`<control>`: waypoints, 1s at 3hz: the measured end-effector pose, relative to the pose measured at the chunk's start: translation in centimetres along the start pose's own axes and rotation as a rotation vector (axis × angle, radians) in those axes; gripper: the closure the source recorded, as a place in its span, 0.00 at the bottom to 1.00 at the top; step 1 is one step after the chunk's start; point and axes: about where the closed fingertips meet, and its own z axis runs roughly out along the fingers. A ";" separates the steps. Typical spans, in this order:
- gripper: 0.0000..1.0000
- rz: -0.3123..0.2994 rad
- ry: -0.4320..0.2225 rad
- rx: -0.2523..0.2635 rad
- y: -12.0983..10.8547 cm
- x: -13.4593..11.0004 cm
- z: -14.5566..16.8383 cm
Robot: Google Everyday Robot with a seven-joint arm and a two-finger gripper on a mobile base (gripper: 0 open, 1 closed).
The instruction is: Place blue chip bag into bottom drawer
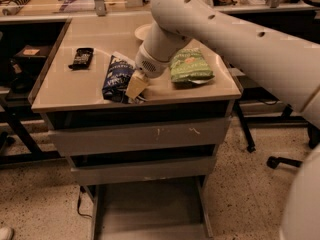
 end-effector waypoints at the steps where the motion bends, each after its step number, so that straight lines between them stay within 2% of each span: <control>1: 1.00 -0.019 -0.024 0.023 3.3 2.3 -0.1; 2: 1.00 -0.019 -0.024 0.023 3.3 2.3 -0.1; 3: 1.00 -0.014 -0.015 0.004 5.2 2.9 -0.5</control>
Offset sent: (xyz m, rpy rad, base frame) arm -0.0301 -0.0069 -0.0025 0.0186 -0.0383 0.0064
